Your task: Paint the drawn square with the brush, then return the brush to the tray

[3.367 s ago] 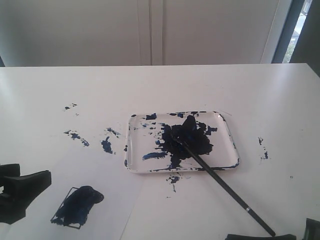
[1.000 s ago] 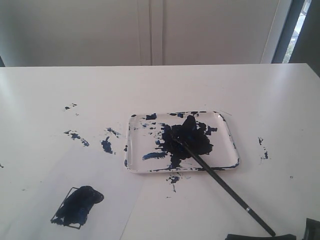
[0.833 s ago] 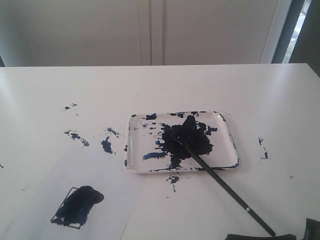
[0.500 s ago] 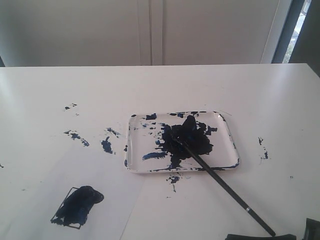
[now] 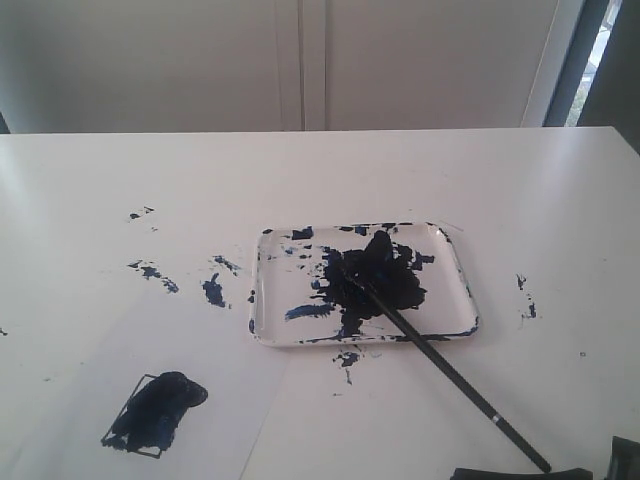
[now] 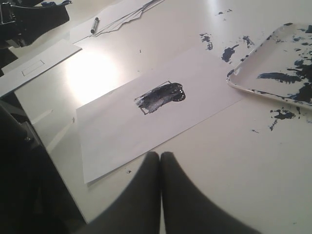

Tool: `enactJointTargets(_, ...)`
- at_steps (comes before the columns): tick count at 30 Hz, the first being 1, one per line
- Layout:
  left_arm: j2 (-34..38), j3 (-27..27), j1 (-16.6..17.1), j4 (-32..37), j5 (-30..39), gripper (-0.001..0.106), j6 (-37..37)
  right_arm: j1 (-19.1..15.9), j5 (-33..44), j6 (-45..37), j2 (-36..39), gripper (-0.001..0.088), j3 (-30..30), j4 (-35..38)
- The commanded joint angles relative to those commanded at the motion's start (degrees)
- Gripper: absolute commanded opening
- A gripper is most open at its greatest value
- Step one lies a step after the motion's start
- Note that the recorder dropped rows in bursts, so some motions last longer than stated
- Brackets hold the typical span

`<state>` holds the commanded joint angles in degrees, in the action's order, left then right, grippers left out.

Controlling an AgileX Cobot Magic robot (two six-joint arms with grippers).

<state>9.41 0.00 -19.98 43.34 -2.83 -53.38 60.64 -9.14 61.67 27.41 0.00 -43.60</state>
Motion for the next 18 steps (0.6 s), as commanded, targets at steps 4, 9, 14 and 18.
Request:
enactJointTargets(4,0.0,0.0,0.0,-12.5,4.0,0.075,17.2,0.0,0.0,0.0,0.0,0.0,0.0,0.0)
enactJointTargets(9,0.0,0.0,0.0,-26.9,11.6,0.075,34.4,0.0,0.0,0.0,0.0,0.0,0.0,0.0)
enactJointTargets(14,0.0,0.0,0.0,-30.5,11.6,0.075,34.1,0.0,0.0,0.0,0.0,0.0,0.0,0.0)
enactJointTargets(18,0.0,0.0,0.0,-31.8,11.5,0.075,33.9,0.0,0.0,0.0,0.0,0.0,0.0,0.0)
